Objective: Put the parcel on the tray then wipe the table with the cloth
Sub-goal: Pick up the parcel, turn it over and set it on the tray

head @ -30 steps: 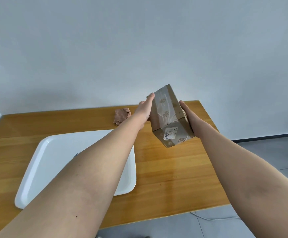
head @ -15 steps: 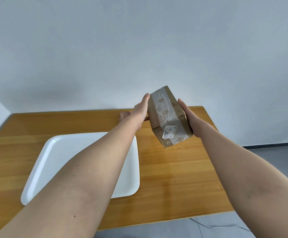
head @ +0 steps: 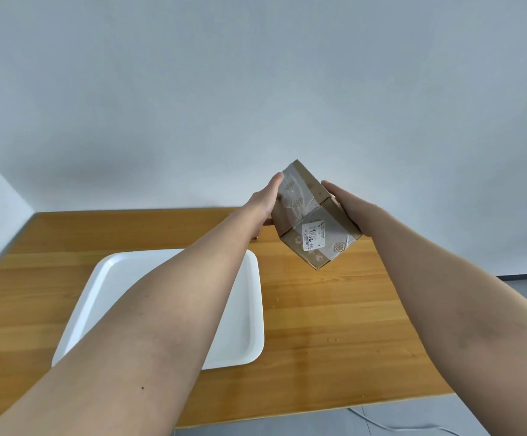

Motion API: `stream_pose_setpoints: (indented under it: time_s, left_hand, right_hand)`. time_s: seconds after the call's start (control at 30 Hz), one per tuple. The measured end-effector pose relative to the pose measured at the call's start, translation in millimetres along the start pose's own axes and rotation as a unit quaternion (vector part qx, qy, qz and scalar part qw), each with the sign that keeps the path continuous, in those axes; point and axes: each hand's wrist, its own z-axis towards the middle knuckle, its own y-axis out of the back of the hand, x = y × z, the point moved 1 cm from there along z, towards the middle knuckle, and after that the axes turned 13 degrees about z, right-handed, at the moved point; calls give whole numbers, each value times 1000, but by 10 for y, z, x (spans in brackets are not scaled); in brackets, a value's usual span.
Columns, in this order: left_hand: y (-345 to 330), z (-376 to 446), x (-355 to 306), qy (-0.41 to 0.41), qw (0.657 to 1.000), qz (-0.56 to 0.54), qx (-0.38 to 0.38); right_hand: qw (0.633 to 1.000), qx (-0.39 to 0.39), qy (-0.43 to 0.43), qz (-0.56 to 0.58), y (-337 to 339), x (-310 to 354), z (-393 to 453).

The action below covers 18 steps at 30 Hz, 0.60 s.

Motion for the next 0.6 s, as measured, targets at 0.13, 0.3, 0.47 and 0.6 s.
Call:
stream_pose_setpoints:
  time_s: [0.13,0.3,0.47,0.6]
  left_hand:
    - [-24,-40,-6,2,1000,21,14]
    - [19,-143,13,29,998,55,23]
    - [200,-246,96,76,993,81,36]
    - [357,-302,237,83,995,51,31]
  right_hand:
    - [1000,10,-14,-4,44,31,-51]
    - [999,-18,-23,18,-42,51,-29]
    - [1000,1,-7,7,-276,100,-42]
    - [999,29,-21,-6,-492,166,-61]
